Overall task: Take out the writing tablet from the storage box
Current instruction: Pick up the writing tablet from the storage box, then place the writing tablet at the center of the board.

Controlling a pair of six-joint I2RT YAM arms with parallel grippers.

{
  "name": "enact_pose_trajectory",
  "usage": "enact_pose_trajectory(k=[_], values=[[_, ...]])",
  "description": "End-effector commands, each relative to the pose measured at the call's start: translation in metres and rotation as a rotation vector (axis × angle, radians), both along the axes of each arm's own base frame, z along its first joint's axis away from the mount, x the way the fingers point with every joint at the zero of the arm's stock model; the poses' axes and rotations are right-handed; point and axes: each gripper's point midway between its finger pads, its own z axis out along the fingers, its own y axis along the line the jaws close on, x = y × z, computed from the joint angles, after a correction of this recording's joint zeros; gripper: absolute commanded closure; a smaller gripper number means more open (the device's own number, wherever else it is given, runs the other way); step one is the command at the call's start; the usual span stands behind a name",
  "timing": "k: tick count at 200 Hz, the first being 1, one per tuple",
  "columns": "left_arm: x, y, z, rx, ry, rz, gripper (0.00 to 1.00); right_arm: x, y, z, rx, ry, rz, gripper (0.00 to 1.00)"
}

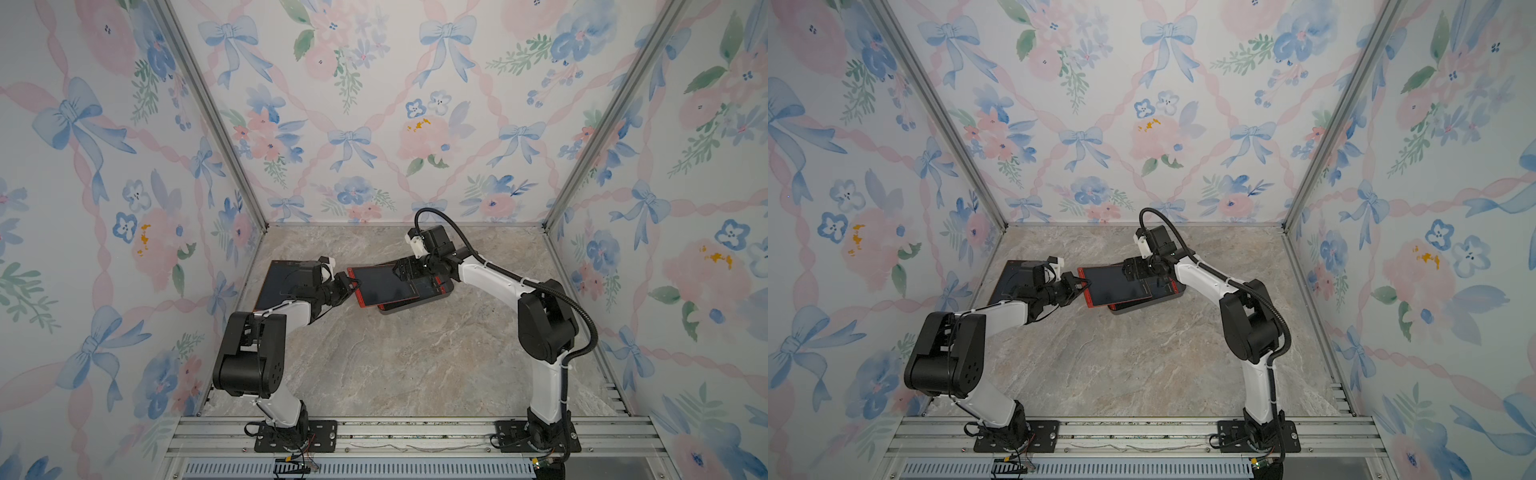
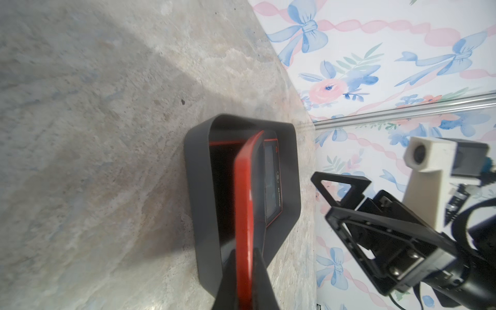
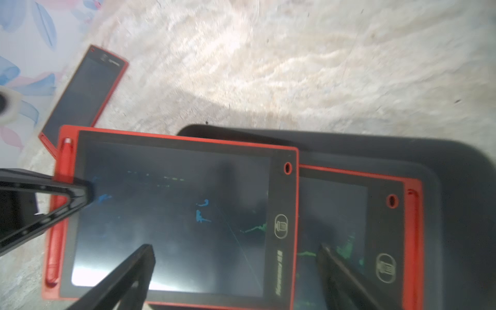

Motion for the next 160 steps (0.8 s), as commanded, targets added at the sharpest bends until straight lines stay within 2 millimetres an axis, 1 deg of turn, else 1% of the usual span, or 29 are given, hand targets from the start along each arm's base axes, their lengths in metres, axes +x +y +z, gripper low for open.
enact_pose_trajectory(k=[1,15,25,30,31,33,56,75,90,104,143,160], values=[[0.000,0.021,0.020,-0.009,-0.047,0.066,1.00,0.011,-0.016,0.023,0.013,-0.073,-0.044,0.03],[-0.001,0.035,0.032,-0.026,-0.070,0.110,1.00,0.013,-0.021,0.029,0.013,-0.091,-0.055,0.03],[-0.002,0.047,0.042,-0.042,-0.092,0.145,1.00,0.015,-0.025,0.025,-0.003,-0.093,-0.064,0.03],[-0.001,0.052,0.051,-0.054,-0.114,0.163,1.00,0.016,-0.026,0.022,-0.011,-0.089,-0.067,0.03],[-0.004,0.054,0.047,-0.056,-0.103,0.168,1.00,0.016,-0.027,0.021,-0.012,-0.088,-0.068,0.03],[-0.007,0.056,0.045,-0.062,-0.098,0.175,1.00,0.016,-0.027,0.020,-0.015,-0.086,-0.069,0.03],[-0.014,0.083,0.061,-0.118,-0.143,0.266,1.00,0.015,-0.027,0.006,-0.023,-0.053,-0.071,0.03],[-0.021,0.106,0.065,-0.127,-0.160,0.355,1.00,0.015,-0.024,-0.001,-0.016,-0.036,-0.071,0.03],[-0.028,0.122,0.060,-0.125,-0.153,0.439,1.00,0.015,-0.023,-0.006,-0.017,-0.026,-0.067,0.03],[-0.035,0.135,0.050,-0.134,-0.144,0.522,1.00,0.014,-0.020,-0.010,-0.017,-0.015,-0.064,0.03],[-0.056,0.155,0.017,-0.244,-0.107,0.733,1.00,0.012,-0.018,-0.017,-0.018,0.002,-0.060,0.03],[-0.064,0.162,0.007,-0.248,-0.097,0.806,1.00,0.011,-0.016,-0.020,-0.017,0.012,-0.056,0.03]])
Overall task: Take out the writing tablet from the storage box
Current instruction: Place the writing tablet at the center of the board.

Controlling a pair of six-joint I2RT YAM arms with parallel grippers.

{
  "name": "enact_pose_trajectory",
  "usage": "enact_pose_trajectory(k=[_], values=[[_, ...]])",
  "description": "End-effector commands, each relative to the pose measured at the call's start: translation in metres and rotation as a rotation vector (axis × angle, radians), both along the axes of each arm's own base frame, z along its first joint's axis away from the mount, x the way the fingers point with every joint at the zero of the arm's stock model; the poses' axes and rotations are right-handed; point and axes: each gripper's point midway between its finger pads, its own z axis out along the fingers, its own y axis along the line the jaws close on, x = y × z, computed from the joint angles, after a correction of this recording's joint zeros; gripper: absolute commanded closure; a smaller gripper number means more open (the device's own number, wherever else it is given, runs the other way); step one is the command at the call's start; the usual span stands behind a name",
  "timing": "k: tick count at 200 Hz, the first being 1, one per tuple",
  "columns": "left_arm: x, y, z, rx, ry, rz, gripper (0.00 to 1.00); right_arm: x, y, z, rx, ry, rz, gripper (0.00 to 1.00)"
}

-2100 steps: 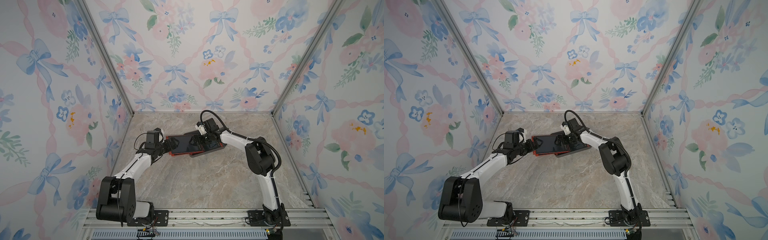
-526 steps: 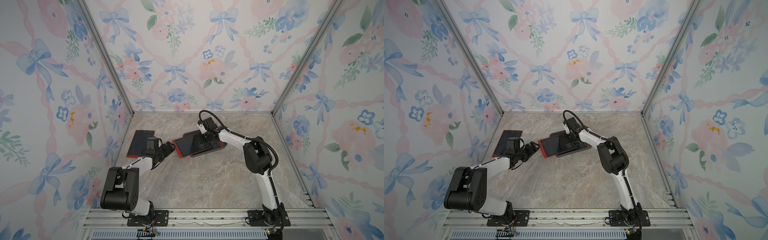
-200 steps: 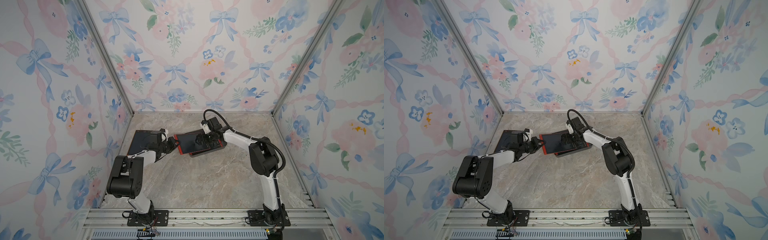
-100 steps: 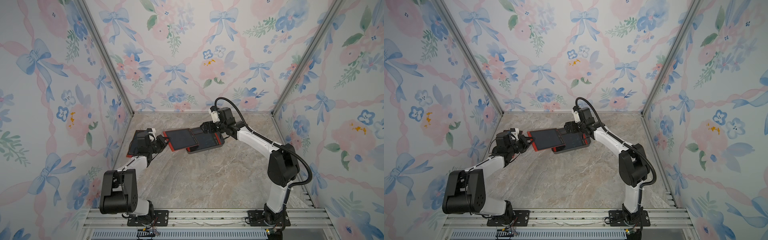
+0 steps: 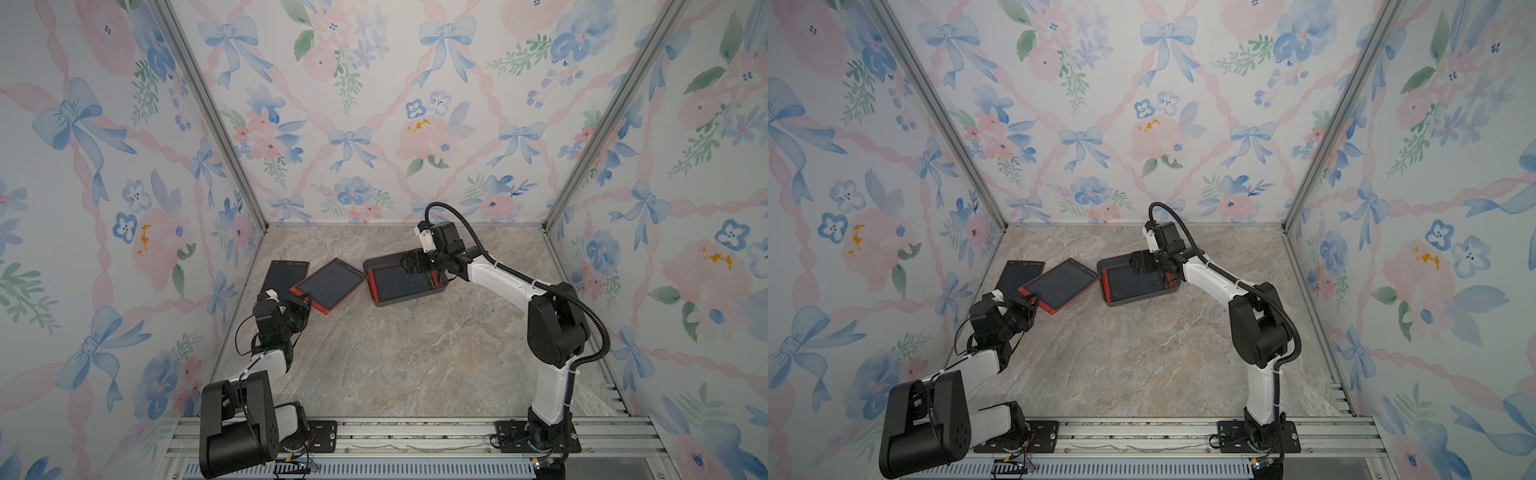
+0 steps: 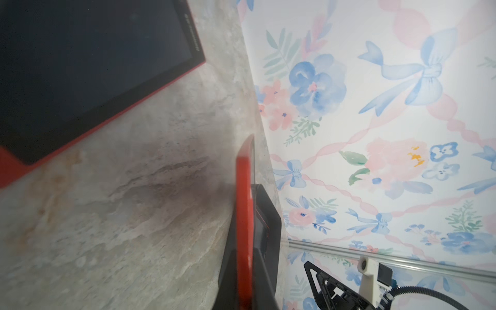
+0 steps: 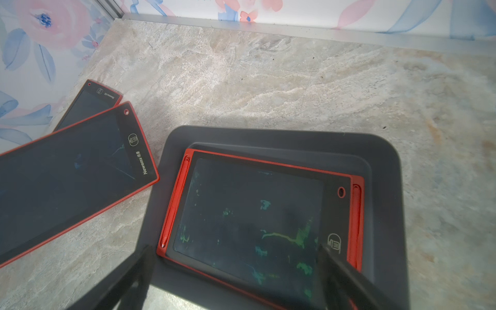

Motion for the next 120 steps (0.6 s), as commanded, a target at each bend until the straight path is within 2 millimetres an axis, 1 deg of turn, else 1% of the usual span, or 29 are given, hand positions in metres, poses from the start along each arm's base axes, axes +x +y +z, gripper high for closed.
enact_pose_trajectory(k=[1,15,24,39,57,93,120], values=[[-0.002,0.020,0.007,-0.033,-0.059,0.163,1.00,-0.004,0.003,-0.025,-0.010,0.058,0.002,0.03],[-0.012,0.031,0.003,-0.019,-0.060,0.251,1.00,-0.005,0.004,-0.027,-0.008,0.064,0.003,0.03],[-0.017,0.038,0.005,-0.012,-0.070,0.299,1.00,-0.005,0.003,-0.028,-0.010,0.066,0.002,0.03],[-0.021,0.043,0.006,-0.003,-0.081,0.334,1.00,-0.007,0.005,-0.030,-0.011,0.070,0.007,0.03],[-0.020,0.041,0.001,-0.009,-0.061,0.320,1.00,-0.007,0.006,-0.031,-0.009,0.075,0.007,0.03],[-0.018,0.030,-0.030,-0.034,0.042,0.302,1.00,-0.008,0.008,-0.031,-0.009,0.074,0.014,0.03],[-0.013,0.018,-0.044,-0.053,0.093,0.298,1.00,-0.010,0.006,-0.034,-0.019,0.078,0.013,0.03]])
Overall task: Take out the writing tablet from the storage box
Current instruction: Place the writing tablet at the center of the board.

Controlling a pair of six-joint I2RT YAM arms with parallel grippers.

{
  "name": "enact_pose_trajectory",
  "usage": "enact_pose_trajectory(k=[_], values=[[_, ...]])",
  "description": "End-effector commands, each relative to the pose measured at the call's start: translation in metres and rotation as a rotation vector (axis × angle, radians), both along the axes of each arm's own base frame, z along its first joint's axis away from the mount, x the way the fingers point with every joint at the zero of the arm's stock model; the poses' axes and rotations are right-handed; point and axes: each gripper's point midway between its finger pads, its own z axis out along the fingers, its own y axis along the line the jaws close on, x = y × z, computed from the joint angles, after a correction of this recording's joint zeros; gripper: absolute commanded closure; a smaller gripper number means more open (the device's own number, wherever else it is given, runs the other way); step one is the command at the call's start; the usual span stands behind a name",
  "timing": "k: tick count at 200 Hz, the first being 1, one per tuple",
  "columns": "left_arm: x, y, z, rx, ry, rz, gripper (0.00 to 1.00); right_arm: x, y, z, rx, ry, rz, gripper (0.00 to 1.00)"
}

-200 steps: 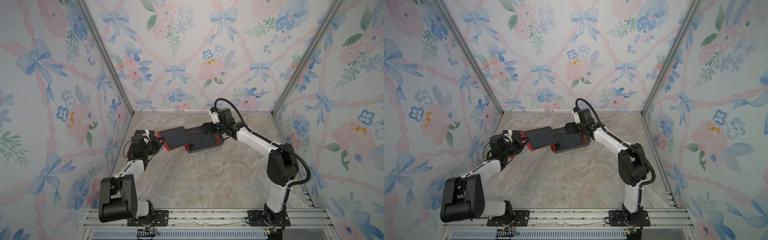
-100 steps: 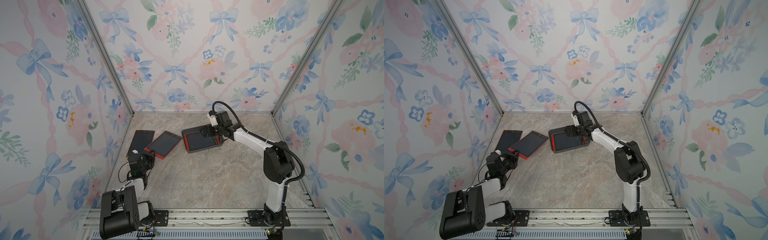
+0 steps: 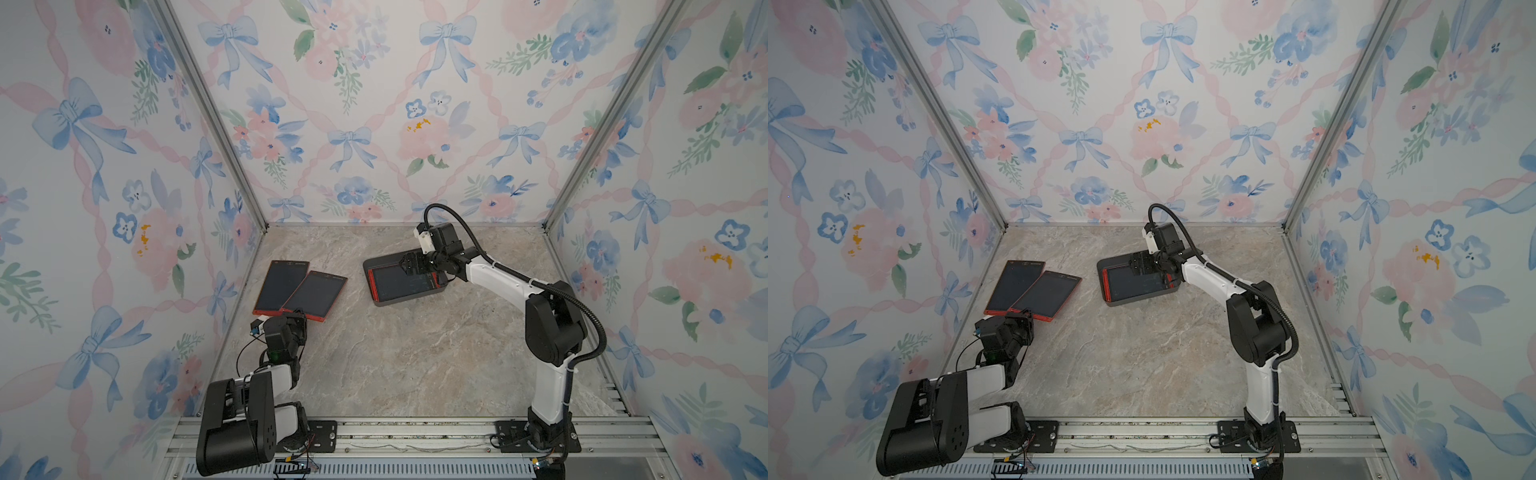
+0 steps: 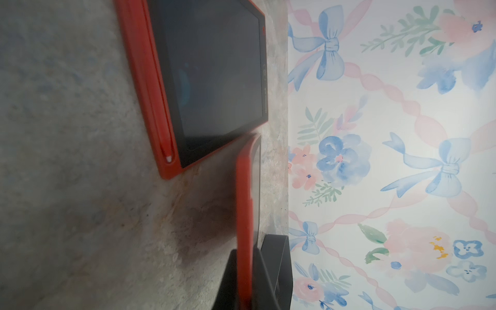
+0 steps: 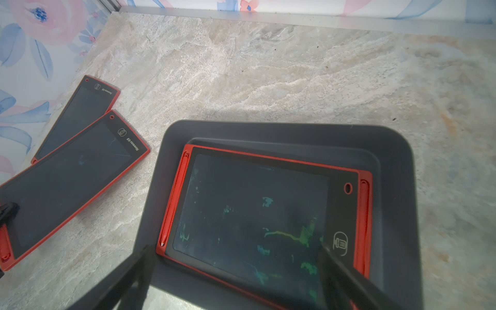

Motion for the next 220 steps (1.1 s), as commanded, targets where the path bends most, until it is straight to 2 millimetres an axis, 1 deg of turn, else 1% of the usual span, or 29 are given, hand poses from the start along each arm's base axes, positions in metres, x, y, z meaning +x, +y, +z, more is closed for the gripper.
enact_pose_trajectory(k=[1,19,29,54,77,100,121,141,143,163,179,210,220], values=[[0.006,-0.007,-0.008,-0.019,0.027,0.013,1.00,-0.008,0.003,-0.025,-0.022,0.054,0.010,0.03],[0.009,-0.015,-0.015,-0.044,0.039,0.025,1.00,-0.009,0.002,-0.027,-0.028,0.058,0.009,0.03],[0.007,-0.015,-0.018,-0.051,0.043,0.054,1.00,-0.009,0.002,-0.028,-0.029,0.059,0.010,0.03],[-0.004,-0.008,-0.020,-0.064,0.034,0.162,1.00,-0.010,0.000,-0.031,-0.037,0.066,0.007,0.03],[-0.013,-0.001,-0.017,-0.062,0.004,0.248,1.00,-0.010,0.000,-0.033,-0.039,0.073,0.010,0.03],[-0.014,0.002,-0.018,-0.066,0.000,0.279,1.00,-0.011,0.000,-0.034,-0.039,0.075,0.012,0.03],[-0.006,-0.006,-0.024,-0.087,0.004,0.238,1.00,-0.011,0.001,-0.035,-0.040,0.077,0.012,0.03],[0.009,-0.021,-0.037,-0.143,0.022,0.169,1.00,-0.012,0.000,-0.036,-0.041,0.081,0.011,0.03],[0.010,-0.023,-0.040,-0.151,0.032,0.158,1.00,-0.012,-0.001,-0.036,-0.042,0.081,0.011,0.03],[0.022,-0.037,-0.048,-0.230,0.000,0.109,1.00,-0.012,-0.004,-0.037,-0.051,0.080,0.007,0.03],[0.020,-0.040,-0.051,-0.294,-0.052,0.127,1.00,-0.012,-0.007,-0.038,-0.053,0.081,0.001,0.03],[0.006,-0.038,-0.048,-0.382,-0.148,0.186,1.00,-0.012,-0.010,-0.040,-0.054,0.087,-0.006,0.03],[0.002,-0.041,-0.054,-0.409,-0.133,0.195,1.00,-0.011,-0.010,-0.040,-0.056,0.087,-0.005,0.03]])
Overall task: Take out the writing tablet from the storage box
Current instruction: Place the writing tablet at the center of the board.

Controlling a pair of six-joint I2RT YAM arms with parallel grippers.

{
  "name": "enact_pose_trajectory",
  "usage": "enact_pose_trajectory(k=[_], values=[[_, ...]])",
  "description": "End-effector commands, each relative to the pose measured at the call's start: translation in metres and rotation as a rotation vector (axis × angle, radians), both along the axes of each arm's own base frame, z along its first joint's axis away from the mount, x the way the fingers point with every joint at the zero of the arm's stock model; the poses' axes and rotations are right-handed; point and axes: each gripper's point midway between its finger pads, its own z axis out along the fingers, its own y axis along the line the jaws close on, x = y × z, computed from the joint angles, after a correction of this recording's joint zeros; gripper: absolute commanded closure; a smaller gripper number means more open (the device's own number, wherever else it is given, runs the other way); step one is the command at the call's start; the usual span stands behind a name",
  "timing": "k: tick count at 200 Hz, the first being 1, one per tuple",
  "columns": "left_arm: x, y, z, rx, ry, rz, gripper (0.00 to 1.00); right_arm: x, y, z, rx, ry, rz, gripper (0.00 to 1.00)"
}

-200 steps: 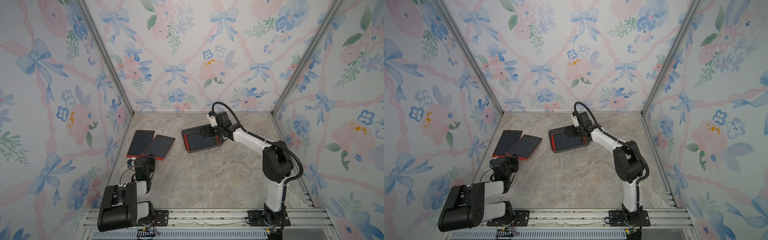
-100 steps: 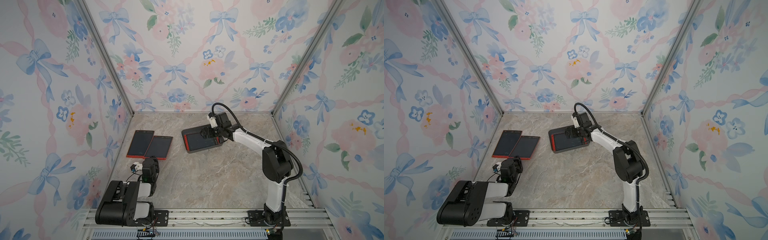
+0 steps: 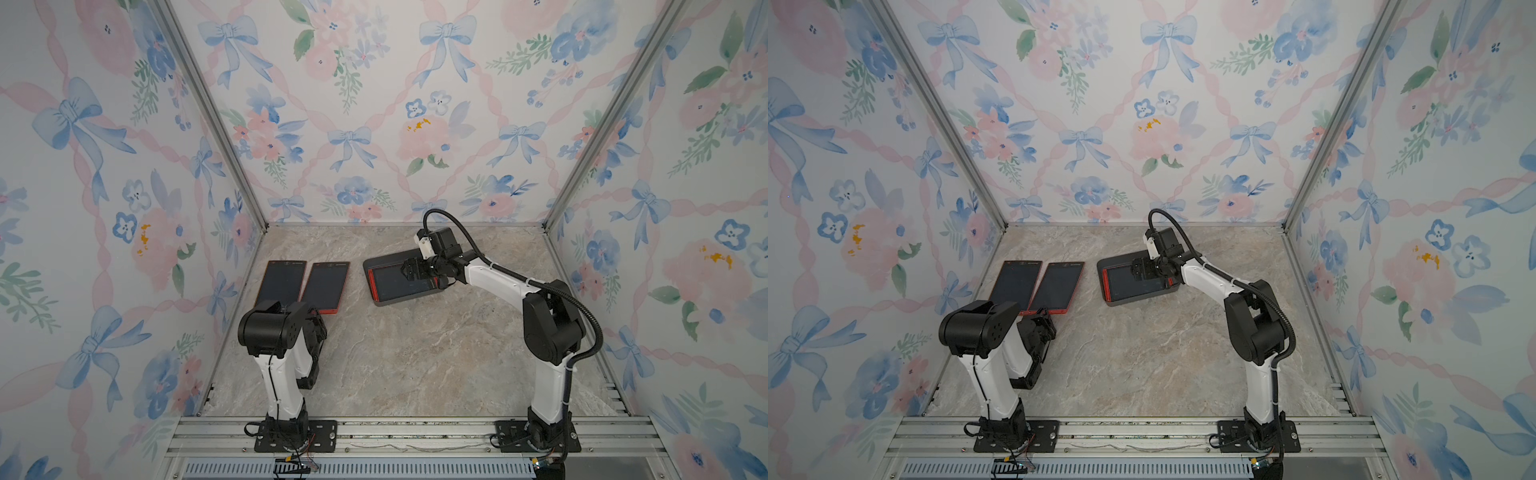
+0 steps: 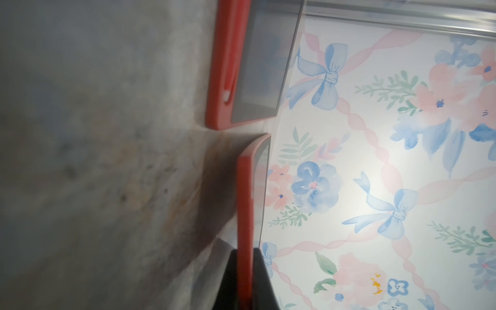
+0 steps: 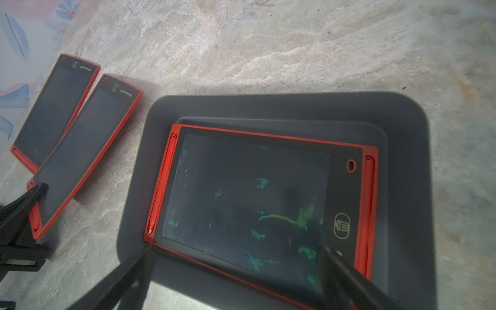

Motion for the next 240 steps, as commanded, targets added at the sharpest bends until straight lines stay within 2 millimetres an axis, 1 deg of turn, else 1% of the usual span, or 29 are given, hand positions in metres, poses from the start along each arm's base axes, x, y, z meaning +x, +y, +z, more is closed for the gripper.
enact_pose_trajectory(k=[1,15,44,55,64,85,101,116,141,163,181,193,221,240], values=[[-0.021,-0.009,-0.014,-0.138,0.002,0.012,1.00,-0.002,-0.003,-0.015,-0.022,0.031,-0.004,0.03],[-0.022,-0.012,-0.016,-0.121,0.010,0.005,1.00,-0.001,-0.002,-0.015,-0.022,0.033,-0.001,0.03],[-0.018,-0.014,-0.011,-0.109,-0.011,0.005,1.00,-0.001,-0.002,-0.015,-0.025,0.033,0.002,0.03],[-0.019,-0.013,-0.010,-0.101,-0.013,0.011,0.88,-0.001,-0.002,-0.015,-0.027,0.034,0.003,0.03],[-0.020,-0.013,-0.010,-0.099,-0.008,0.012,0.75,-0.001,-0.002,-0.015,-0.026,0.033,0.003,0.03],[-0.024,-0.014,-0.013,-0.104,0.006,0.006,0.60,-0.001,-0.001,-0.016,-0.023,0.036,0.007,0.03],[-0.025,-0.017,-0.016,-0.120,0.017,0.001,0.50,-0.001,0.000,-0.016,-0.022,0.036,0.009,0.03],[-0.026,-0.019,-0.017,-0.129,0.018,0.001,0.45,-0.001,0.001,-0.015,-0.020,0.037,0.011,0.03],[-0.028,-0.022,-0.013,-0.139,0.008,0.003,0.34,-0.001,0.000,-0.016,-0.020,0.038,0.011,0.03],[-0.032,-0.024,-0.007,-0.144,0.004,0.014,0.26,-0.002,0.000,-0.016,-0.020,0.038,0.012,0.03],[-0.039,-0.024,-0.009,-0.131,0.042,0.022,0.16,-0.002,0.000,-0.016,-0.017,0.038,0.012,0.03],[-0.042,-0.025,-0.013,-0.116,0.091,0.020,0.03,-0.002,0.001,-0.016,-0.016,0.038,0.013,0.03],[-0.041,-0.026,-0.024,-0.024,0.235,0.001,0.02,-0.003,0.002,-0.017,-0.016,0.040,0.016,0.03],[-0.034,-0.024,-0.018,0.061,0.293,-0.010,0.02,-0.004,0.001,-0.018,-0.017,0.043,0.017,0.03]])
